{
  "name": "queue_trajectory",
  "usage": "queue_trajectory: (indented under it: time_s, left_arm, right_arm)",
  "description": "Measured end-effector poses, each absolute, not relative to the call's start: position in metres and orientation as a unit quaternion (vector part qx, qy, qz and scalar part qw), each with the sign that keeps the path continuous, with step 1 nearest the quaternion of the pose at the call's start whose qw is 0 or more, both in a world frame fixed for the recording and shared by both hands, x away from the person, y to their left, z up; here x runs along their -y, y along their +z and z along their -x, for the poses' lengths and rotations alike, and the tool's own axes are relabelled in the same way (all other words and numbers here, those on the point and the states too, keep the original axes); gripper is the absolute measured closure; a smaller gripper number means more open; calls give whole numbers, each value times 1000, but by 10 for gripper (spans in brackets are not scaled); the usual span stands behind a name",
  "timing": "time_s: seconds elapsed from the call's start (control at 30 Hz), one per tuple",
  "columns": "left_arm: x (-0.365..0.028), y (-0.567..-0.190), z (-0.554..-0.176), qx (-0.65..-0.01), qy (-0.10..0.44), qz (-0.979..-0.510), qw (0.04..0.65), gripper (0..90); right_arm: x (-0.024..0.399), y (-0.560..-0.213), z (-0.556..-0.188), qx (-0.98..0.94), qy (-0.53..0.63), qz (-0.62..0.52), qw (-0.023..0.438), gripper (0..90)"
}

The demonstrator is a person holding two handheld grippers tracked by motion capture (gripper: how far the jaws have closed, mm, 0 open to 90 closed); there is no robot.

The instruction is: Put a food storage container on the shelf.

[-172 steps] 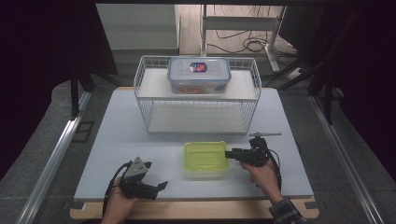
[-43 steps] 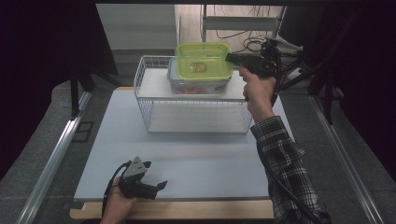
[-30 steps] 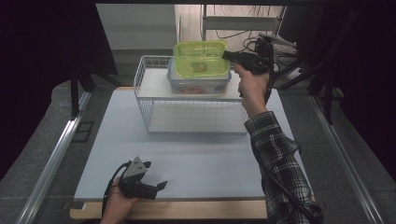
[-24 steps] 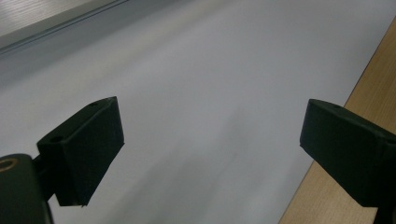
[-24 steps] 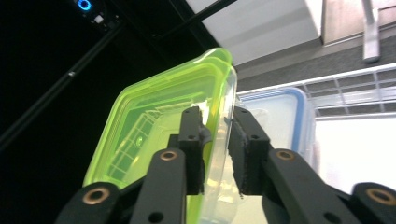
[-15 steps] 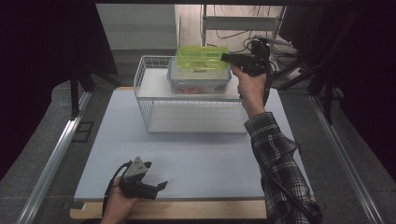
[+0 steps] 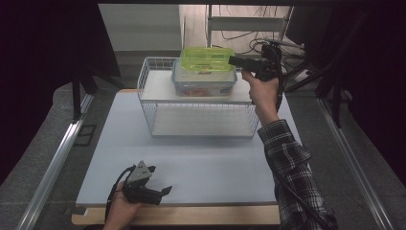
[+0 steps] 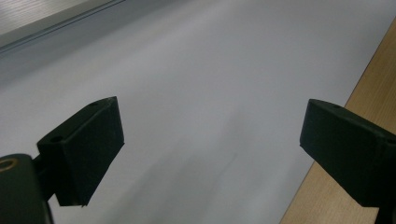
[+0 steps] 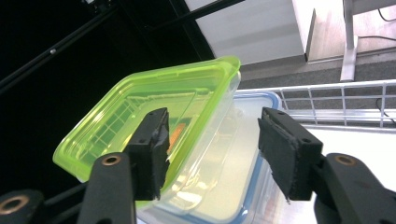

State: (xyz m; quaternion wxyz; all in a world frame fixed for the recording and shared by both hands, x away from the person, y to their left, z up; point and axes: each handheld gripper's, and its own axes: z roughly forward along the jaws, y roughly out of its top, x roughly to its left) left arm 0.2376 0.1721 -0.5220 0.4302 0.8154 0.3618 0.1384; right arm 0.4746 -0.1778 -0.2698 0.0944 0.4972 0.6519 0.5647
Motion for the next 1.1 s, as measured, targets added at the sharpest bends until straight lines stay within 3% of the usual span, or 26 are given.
queue_trajectory:
  time_s: [0.27, 0.53, 1.1]
  left_arm:
    - [-173, -523, -238, -362, 138, -816, 429, 63]
    - [-173, -522, -238, -361, 139, -816, 430, 63]
    - [-173, -523, -238, -364, 140, -815, 428, 63]
  right_arm:
    - [181, -271, -463, -676, 557, -469, 114, 352]
    - [185, -272, -457, -681, 570, -451, 83, 317]
    - [194, -277, -441, -702, 565, -423, 95, 265]
